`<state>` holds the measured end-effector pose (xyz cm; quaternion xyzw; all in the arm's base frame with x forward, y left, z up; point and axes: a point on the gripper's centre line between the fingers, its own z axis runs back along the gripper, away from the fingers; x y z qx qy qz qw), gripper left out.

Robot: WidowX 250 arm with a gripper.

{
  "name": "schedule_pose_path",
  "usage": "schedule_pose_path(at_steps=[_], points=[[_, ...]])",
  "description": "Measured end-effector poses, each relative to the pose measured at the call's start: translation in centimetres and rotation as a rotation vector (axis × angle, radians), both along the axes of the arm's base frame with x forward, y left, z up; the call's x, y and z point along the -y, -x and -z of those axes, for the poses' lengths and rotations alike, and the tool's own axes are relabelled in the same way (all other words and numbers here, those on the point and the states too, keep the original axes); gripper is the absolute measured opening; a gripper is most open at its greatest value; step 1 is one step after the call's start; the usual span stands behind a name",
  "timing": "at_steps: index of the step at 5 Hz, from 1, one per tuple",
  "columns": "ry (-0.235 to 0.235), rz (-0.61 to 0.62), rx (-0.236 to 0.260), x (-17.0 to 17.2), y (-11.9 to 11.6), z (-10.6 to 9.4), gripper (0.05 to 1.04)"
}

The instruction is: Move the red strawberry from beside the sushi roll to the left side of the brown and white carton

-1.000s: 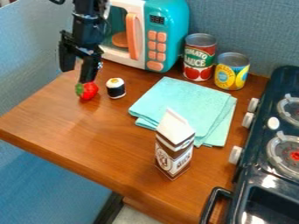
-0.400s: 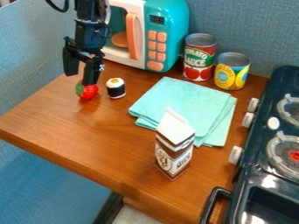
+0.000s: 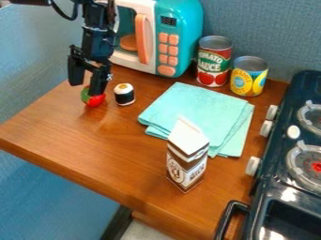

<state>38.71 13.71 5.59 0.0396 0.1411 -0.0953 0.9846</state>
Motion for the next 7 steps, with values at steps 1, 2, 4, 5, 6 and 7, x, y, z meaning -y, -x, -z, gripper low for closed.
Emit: schedule_pose_path(at_steps=[1, 2, 4, 5, 6, 7], points=[[-0.005, -0.005, -0.04, -0.2, 0.0, 1.3, 1.001], [-0.012, -0.022, -0.056, -0.3, -0.1, 1.8, 1.001], [-0.001, -0.055, -0.063, -0.1, -0.1, 2.9, 0.83], [0.006, -0.062, -0.059, 0.0, 0.0, 2.9, 0.83], [0.008, -0.064, -0.058, 0.1, 0.2, 2.8, 0.83], [0.002, -0.068, -0.03, 0.5, 1.5, 0.9, 0.83]])
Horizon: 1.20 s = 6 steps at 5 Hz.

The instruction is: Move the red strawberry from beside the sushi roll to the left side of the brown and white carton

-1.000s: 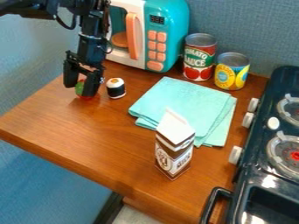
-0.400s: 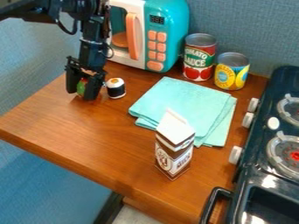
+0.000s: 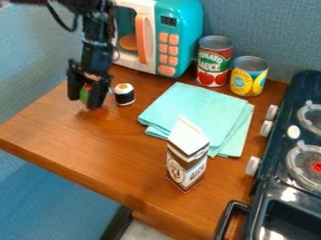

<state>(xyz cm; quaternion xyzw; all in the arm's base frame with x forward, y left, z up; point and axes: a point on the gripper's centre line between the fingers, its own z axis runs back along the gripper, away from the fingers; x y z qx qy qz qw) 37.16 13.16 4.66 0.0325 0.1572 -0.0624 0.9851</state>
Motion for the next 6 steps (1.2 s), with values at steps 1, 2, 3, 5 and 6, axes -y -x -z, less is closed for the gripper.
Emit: schedule_pose_path(at_steps=[1, 2, 3, 5, 6], points=[[-0.015, 0.009, 0.095, 0.9, 2.2, -4.9, 0.83], [0.003, 0.064, 0.05, 3.2, 5.6, -5.1, 0.83], [0.067, 0.174, -0.011, 7.4, 7.5, -3.2, 0.83], [0.081, 0.306, -0.062, 12.5, 9.0, 0.6, 0.83], [0.065, 0.333, -0.078, 13.5, 9.6, 1.8, 0.83]])
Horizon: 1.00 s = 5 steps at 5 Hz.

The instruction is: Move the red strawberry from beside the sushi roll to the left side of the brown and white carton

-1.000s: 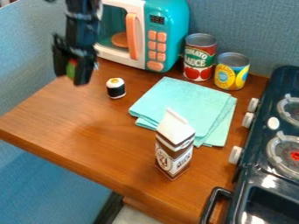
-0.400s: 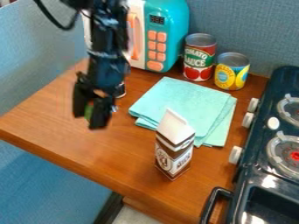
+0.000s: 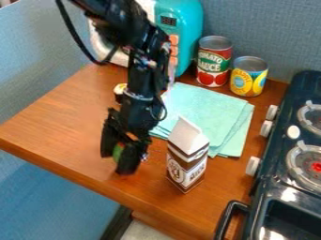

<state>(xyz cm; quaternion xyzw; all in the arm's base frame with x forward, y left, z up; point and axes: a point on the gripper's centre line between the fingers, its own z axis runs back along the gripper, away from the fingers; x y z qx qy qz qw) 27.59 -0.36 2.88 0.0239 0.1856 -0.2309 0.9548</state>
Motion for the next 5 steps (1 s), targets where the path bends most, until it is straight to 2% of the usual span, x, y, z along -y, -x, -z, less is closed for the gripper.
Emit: schedule_pose_path(at_steps=[1, 2, 3, 4, 5], points=[[-0.007, 0.002, -0.028, 0.3, 0.2, 0.9, 0.83], [-0.009, 0.0, -0.015, 0.3, -0.5, 0.9, 0.83], [-0.015, -0.011, -0.013, 0.3, -0.9, 1.0, 0.878], [-0.029, -0.017, -0.029, 0.2, -0.9, 1.0, 1.014], [-0.036, -0.025, -0.032, 0.1, -0.9, 1.1, 1.009]])
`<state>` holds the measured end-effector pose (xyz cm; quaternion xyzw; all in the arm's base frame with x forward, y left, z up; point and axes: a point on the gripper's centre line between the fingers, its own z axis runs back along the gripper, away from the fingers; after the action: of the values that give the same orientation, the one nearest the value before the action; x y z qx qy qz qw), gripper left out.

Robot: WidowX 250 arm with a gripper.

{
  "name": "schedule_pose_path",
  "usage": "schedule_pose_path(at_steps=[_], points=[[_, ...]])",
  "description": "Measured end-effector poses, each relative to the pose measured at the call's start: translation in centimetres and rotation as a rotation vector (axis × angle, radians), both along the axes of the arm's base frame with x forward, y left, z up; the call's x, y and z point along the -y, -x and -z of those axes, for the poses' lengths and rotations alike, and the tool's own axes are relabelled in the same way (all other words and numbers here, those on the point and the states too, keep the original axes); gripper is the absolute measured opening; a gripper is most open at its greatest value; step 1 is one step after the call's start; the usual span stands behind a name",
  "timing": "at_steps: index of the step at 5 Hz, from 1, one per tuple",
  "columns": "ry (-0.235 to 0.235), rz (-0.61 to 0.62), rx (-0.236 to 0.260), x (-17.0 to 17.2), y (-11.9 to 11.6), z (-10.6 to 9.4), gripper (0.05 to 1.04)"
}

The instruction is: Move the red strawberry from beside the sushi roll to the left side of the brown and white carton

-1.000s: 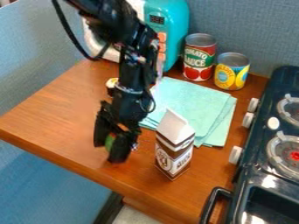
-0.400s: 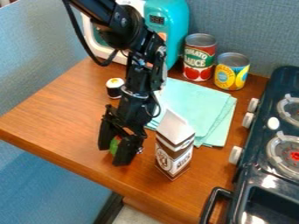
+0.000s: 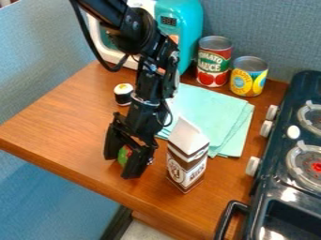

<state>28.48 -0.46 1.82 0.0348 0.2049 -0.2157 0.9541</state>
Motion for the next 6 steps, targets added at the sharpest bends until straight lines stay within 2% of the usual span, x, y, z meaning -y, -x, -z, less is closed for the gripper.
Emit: schedule_pose_path(at_steps=[1, 2, 3, 4, 6], points=[[0.018, 0.002, 0.011, 0.1, -0.1, -0.5, 1.006], [0.048, -0.03, 0.064, -0.4, -0.4, -2.7, 1.005], [0.068, -0.088, 0.086, -1.6, -0.9, -3.3, 1.005], [0.057, -0.129, 0.119, -2.9, -1.5, -3.9, 1.005], [0.056, -0.264, 0.27, -7.8, -3.9, -7.6, 1.005]])
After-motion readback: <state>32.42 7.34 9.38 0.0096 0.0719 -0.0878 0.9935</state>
